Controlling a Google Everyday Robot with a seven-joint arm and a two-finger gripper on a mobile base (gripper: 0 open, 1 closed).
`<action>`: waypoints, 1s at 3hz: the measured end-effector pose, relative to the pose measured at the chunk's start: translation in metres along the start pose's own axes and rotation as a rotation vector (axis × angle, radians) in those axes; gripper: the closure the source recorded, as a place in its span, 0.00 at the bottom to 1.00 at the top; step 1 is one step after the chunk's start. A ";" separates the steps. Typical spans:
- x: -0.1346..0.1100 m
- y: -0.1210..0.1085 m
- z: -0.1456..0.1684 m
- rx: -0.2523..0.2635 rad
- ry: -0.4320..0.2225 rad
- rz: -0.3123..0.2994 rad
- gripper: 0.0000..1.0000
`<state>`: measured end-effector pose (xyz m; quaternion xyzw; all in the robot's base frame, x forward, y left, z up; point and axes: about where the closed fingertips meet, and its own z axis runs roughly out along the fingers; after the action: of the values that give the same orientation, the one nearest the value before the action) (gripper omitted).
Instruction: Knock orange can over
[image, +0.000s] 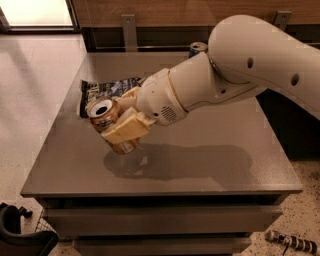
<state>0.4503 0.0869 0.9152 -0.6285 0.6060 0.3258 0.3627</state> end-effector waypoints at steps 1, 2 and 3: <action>-0.002 -0.006 0.000 0.025 0.212 0.005 1.00; 0.005 -0.009 0.004 0.073 0.363 0.023 1.00; 0.013 -0.007 0.015 0.139 0.492 0.029 1.00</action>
Offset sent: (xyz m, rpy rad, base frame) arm 0.0184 -0.0120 -0.0182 -0.5682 -0.0200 -0.2010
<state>0.4586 0.0928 0.8964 -0.6535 0.7060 0.1258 0.2422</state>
